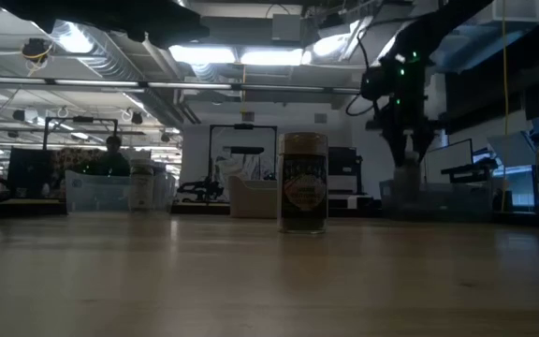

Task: Sort spices by type
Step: Put the white seasoning bottle into the transparent bin

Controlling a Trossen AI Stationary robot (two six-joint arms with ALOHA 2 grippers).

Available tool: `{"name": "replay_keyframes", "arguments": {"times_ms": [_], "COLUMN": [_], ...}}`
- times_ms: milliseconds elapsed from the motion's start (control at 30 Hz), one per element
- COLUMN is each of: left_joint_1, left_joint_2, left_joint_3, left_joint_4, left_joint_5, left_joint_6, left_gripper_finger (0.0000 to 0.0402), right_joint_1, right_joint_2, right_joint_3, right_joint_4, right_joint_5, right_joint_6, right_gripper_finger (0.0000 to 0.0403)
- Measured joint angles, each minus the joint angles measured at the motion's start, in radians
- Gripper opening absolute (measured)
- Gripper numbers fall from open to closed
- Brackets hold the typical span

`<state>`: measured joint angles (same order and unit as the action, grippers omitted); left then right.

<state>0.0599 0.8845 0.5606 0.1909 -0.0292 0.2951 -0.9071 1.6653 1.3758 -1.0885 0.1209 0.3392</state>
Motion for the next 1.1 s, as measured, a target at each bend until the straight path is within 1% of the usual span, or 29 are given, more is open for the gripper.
{"name": "replay_keyframes", "arguments": {"times_ms": [167, 267, 367, 433, 533, 733, 933, 1100], "left_joint_1": [0.0, 0.0, 0.0, 0.0, 0.0, 0.0, 0.0, 0.0], "left_joint_2": [0.0, 0.0, 0.0, 0.0, 0.0, 0.0, 0.0, 0.0], "left_joint_3": [0.0, 0.0, 0.0, 0.0, 0.0, 0.0, 0.0, 0.0], "left_joint_4": [0.0, 0.001, 0.001, 0.0, 0.0, -0.002, -0.002, -0.001], "left_joint_5": [0.0, 0.0, 0.0, 0.0, 0.0, 0.0, 0.0, 0.0], "left_joint_6": [0.0, 0.0, 0.0, 0.0, 0.0, -0.005, -0.007, -0.007], "left_gripper_finger": [0.0265, 0.0265, 0.0265, 0.0265, 0.0265, 0.0265, 0.0265, 0.0265], "right_joint_1": [0.04, 0.092, 0.175, 0.243, 0.343, 0.496, 0.588, 0.615], "right_joint_2": [0.0, -0.003, -0.003, -0.003, -0.001, 0.008, 0.008, 0.008], "right_joint_3": [0.163, 0.248, 0.293, 0.294, 0.268, 0.159, 0.01, -0.083], "right_joint_4": [-0.158, -0.218, -0.21, -0.184, -0.147, -0.105, 0.022, 0.102], "right_joint_5": [0.0, -0.012, -0.067, -0.118, -0.167, -0.167, -0.167, -0.176], "right_joint_6": [-0.005, -0.008, -0.061, -0.098, -0.135, -0.156, -0.156, -0.155], "right_gripper_finger": [0.0209, 0.0209, 0.0209, 0.0209, 0.0209, 0.0209, 0.0209, 0.0209]}}
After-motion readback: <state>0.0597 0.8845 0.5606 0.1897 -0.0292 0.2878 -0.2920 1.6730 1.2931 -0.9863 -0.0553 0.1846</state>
